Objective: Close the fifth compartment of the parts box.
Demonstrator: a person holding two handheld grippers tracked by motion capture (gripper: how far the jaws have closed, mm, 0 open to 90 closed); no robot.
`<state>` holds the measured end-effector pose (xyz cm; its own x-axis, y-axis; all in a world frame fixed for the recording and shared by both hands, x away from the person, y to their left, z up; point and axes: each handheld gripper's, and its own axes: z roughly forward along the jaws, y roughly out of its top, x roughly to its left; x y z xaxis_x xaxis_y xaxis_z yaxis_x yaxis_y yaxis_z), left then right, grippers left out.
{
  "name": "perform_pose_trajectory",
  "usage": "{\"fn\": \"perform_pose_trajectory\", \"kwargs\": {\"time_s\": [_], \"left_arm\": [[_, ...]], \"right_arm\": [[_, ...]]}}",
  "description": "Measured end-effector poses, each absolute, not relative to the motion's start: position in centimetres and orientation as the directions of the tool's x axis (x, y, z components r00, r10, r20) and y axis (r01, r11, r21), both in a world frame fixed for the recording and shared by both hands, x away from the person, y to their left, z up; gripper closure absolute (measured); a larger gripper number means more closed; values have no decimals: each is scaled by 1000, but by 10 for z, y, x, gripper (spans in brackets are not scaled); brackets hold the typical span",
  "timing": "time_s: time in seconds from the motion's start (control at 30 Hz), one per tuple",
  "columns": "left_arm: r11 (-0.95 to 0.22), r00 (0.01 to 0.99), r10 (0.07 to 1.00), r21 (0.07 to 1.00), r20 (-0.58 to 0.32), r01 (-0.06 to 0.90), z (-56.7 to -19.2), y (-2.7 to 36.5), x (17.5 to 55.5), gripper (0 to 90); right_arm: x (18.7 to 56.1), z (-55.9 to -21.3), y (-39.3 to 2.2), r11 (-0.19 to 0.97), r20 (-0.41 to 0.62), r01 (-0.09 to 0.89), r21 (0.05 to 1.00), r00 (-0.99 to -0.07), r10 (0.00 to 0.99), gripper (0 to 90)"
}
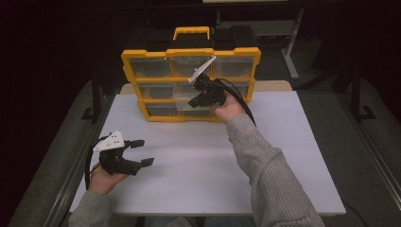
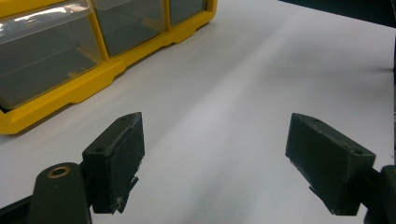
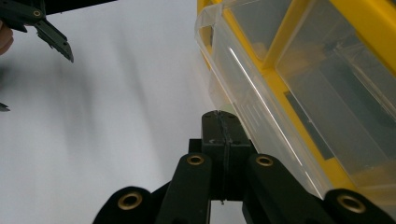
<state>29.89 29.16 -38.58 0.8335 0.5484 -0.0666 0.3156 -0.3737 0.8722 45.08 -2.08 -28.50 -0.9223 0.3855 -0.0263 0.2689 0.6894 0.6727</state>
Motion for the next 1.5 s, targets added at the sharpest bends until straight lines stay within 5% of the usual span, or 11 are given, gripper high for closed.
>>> {"fn": "perform_pose_trajectory", "kwargs": {"time_s": [1.5], "left_arm": [[-368, 830, 553, 874, -69, 318, -385, 294, 299, 196]], "right_arm": [[465, -276, -30, 689, -26, 309, 656, -903, 429, 889]]}}
